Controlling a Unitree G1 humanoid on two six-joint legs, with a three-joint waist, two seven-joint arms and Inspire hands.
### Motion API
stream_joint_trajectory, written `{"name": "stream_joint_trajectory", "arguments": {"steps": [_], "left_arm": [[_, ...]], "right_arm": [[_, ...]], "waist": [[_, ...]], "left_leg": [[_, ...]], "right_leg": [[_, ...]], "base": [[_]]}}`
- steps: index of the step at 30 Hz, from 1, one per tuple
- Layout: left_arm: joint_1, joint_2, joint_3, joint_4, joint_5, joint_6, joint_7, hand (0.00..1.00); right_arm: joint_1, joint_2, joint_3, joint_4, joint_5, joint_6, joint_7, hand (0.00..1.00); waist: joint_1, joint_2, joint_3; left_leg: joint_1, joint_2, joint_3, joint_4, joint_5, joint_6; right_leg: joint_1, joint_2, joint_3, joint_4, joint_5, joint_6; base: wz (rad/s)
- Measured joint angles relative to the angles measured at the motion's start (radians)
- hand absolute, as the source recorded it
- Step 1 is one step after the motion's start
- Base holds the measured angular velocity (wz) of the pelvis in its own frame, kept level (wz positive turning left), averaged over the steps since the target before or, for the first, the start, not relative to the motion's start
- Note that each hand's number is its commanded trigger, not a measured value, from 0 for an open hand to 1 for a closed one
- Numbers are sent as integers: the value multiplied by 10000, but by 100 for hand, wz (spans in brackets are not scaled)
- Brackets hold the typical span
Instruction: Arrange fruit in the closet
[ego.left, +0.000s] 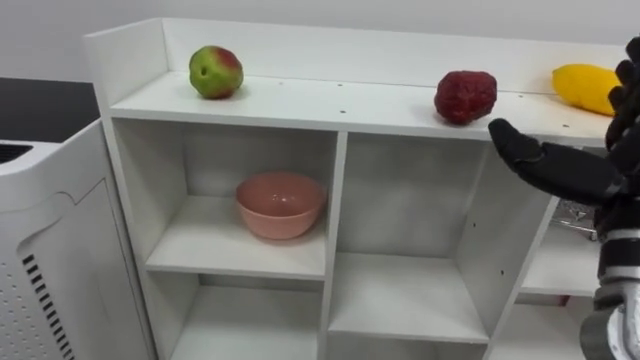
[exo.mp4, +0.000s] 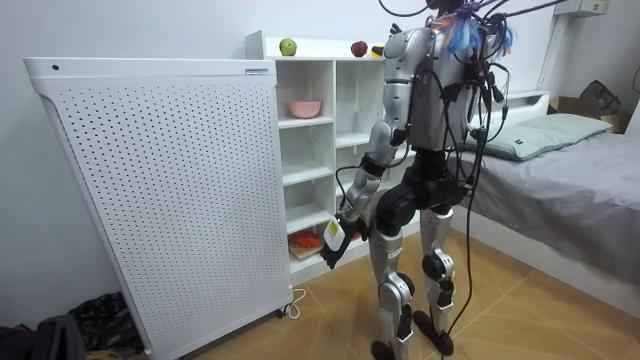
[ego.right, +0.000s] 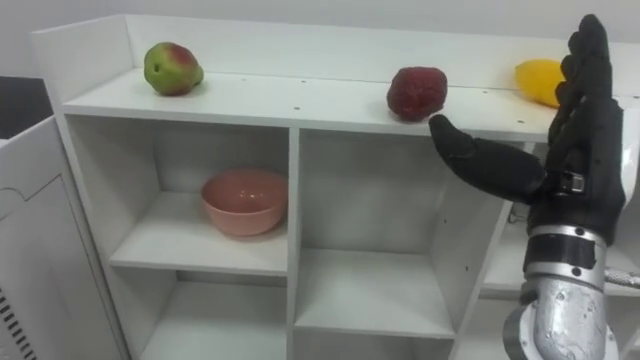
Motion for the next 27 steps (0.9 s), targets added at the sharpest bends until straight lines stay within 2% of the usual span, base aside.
{"name": "stream_joint_trajectory", "arguments": {"steps": [5, 11, 17, 19, 27], "left_arm": [[-4, 45, 1, -14, 5, 82, -87, 0], [-75, 58, -6, -18, 13, 229, -138, 0], [-188, 160, -44, -119, 4, 329, -280, 0], [-284, 162, -46, -154, 4, 484, -301, 0], [-624, 171, -40, -254, 5, 716, -611, 0]], "right_arm": [[-187, -9, 1, 25, 18, 147, 182, 0], [-932, -51, 4, 457, 153, 222, 190, 0], [-1431, -429, 53, 1106, 170, 320, 181, 0], [-1483, -451, 61, 1392, 198, 539, 218, 0], [-1484, -504, 129, 1566, 322, 969, 499, 0]], "waist": [[8, -2, 1], [1, -16, 6], [-2, -159, 22], [17, -207, 17], [201, -252, 3]], "left_leg": [[-3, -1, -5, -1, 0, 0], [-53, -3, -48, 4, 5, 2], [-152, -8, -272, 19, 14, -4], [-174, -8, -330, 19, 14, -5], [-335, -10, -426, 106, 14, -6]], "right_leg": [[3, -3, -8, -2, 0, 0], [-21, -7, -73, -2, 0, 0], [-19, -24, -394, -12, -1, 0], [-20, -24, -435, -15, -1, 0], [-78, -37, -573, -17, 0, 0]], "base": [[0], [1], [11], [7], [3]]}}
